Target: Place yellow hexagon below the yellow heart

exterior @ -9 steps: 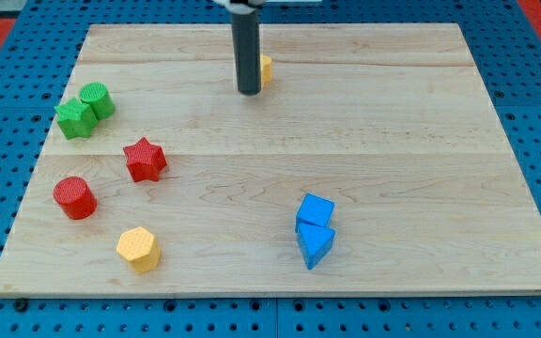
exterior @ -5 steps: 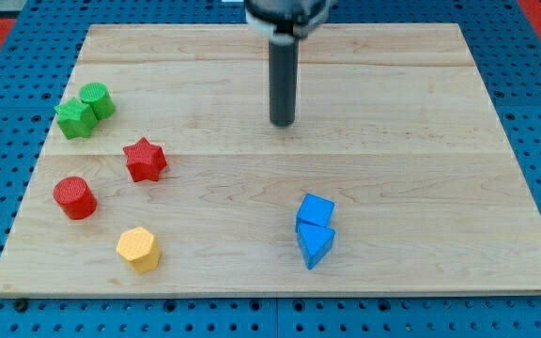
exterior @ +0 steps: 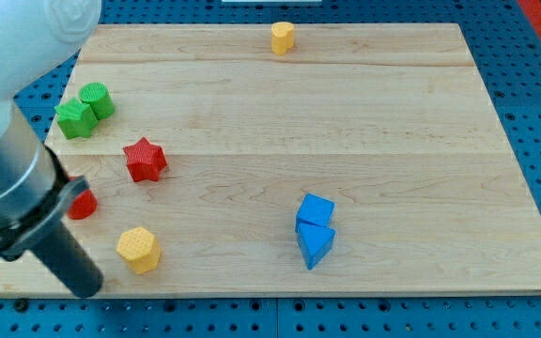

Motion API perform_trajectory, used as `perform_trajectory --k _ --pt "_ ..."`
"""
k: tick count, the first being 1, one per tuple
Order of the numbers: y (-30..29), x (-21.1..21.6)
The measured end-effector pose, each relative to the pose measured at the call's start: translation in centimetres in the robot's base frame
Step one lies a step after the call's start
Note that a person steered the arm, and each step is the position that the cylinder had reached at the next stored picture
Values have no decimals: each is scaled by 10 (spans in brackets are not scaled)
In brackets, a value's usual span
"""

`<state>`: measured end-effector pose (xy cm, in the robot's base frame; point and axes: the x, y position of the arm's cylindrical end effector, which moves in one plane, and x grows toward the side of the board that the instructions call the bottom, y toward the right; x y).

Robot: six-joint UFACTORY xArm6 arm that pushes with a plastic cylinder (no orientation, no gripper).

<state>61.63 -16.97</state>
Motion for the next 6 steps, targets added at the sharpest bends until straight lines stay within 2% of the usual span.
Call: perform_trajectory --k 1,2,3,4,5,6 --pt "71 -18" --pt "69 2" --pt "14 -1" --pt "12 -12" --pt "116 -43" --pt "131 -55"
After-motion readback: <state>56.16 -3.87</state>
